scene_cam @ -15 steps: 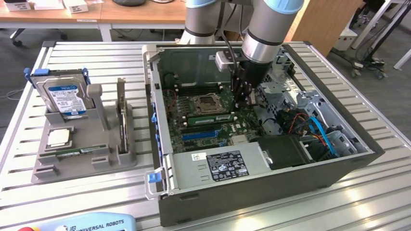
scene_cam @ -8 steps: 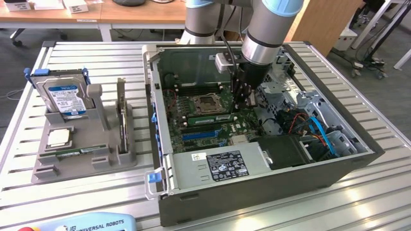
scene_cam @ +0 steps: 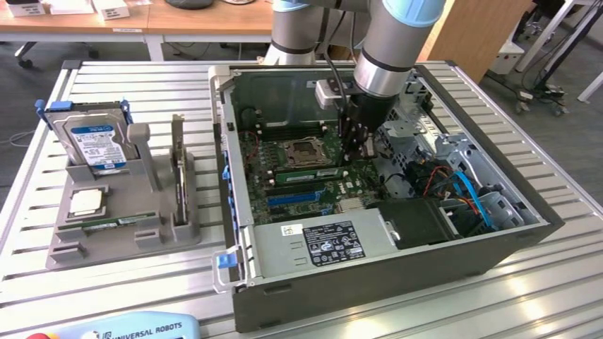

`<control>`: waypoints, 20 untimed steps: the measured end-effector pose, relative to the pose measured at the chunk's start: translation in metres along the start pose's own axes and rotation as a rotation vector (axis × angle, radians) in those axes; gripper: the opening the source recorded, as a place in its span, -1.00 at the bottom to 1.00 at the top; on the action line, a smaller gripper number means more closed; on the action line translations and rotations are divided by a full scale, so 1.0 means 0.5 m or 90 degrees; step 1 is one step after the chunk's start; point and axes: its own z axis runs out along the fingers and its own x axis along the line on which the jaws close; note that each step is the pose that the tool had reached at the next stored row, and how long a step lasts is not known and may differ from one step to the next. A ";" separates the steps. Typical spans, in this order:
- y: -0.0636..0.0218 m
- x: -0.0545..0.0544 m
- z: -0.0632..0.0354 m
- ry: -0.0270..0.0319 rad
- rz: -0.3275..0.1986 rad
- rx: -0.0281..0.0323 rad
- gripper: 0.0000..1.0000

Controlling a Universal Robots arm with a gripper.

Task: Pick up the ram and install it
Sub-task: 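Press down the ram until it locks into place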

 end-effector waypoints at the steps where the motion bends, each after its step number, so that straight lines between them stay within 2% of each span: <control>1: 0.000 0.000 0.000 0.0001 0.000 0.0000 -0.80; 20: 0.000 -0.002 0.008 -0.0003 0.000 0.0003 -0.80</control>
